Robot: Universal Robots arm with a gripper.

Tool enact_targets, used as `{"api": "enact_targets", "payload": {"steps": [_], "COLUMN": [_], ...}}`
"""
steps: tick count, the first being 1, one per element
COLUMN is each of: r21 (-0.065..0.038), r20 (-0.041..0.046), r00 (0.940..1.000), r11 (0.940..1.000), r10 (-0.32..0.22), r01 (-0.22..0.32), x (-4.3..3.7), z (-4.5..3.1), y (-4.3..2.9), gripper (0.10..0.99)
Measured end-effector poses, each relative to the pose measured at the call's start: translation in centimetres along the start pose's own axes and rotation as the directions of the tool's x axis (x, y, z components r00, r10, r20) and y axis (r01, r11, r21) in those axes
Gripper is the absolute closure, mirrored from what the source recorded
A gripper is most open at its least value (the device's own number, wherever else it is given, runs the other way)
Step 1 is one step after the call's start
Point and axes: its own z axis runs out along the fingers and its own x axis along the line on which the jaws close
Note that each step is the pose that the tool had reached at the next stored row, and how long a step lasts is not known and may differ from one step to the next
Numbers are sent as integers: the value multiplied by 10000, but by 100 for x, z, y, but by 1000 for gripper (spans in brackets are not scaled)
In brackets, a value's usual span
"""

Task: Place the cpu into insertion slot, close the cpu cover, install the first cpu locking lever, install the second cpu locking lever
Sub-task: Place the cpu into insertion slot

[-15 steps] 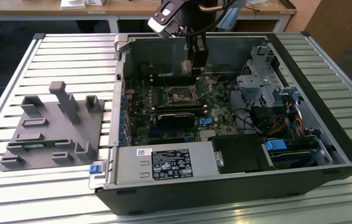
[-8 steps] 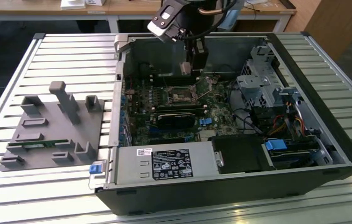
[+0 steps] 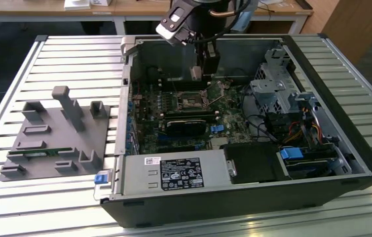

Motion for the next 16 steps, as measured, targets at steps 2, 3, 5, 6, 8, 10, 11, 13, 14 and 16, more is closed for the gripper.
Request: {"api": "enact_targets", "payload": {"steps": [2,3,5,6,8,10,11,13,14,16], "r21": [-1,-1,0,-1,0,4,10,33,55,106], "r20": [-1,1,1,2,2,2,1,-1,0,-2], "r00": [10000,10000,10000,10000,10000,10000,10000,10000,10000,10000], "r11": [10000,10000,10000,10000,10000,10000,10000,10000,10000,9999], "r10": [0,0,0,2,0,1,-1,0,0,2], "r01": [0,0,0,-2,0,-1,1,0,0,-2], "x": [0,0,-1,-1,-1,-1,-1,-2,-2,-3], "z": [6,23,41,55,89,124,144,179,196,230], "y": [-1,-2,-4,-9,-22,-33,-35,-39,-40,-43], "gripper": [545,545,545,545,545,545,545,545,545,545]}}
